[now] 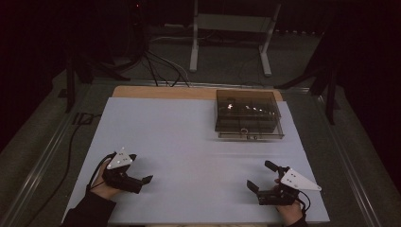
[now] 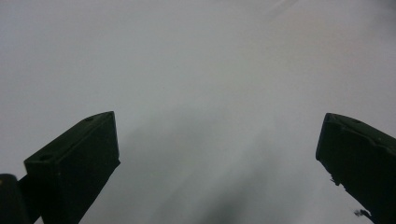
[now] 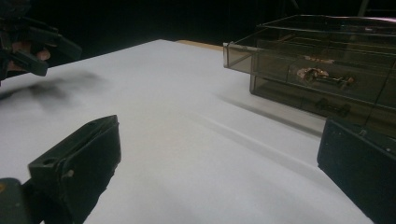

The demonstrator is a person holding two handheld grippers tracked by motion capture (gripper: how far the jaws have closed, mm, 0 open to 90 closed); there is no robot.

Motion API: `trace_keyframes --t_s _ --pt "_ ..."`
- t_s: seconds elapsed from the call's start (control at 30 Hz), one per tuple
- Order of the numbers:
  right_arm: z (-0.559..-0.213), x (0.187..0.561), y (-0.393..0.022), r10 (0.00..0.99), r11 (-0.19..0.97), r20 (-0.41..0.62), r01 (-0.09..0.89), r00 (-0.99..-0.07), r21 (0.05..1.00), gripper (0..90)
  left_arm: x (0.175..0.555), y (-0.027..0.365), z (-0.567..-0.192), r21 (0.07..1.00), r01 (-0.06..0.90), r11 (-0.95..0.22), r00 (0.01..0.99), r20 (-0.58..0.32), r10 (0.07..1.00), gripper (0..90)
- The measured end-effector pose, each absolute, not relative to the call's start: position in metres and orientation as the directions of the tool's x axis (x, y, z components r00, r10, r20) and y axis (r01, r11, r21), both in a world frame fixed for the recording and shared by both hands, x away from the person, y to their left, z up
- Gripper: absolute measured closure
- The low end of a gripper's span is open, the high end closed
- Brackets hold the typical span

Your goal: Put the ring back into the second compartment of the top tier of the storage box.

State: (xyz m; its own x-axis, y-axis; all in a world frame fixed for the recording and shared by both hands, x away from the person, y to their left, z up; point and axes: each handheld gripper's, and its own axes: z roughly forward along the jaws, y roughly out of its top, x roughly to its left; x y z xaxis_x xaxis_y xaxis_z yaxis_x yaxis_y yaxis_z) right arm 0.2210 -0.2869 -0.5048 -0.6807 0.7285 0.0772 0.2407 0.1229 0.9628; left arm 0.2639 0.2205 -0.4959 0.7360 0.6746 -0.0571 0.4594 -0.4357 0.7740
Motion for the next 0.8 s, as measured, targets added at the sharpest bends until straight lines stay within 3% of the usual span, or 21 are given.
trace_keyframes --t_s 0.8 --pt "-0.505 0.221 -0.288 0.733 0.125 0.074 0.240 -0.676 0.963 0.0 0.234 0.258 -0.521 0.767 0.520 -0.377 0.645 -0.063 0.761 0.7"
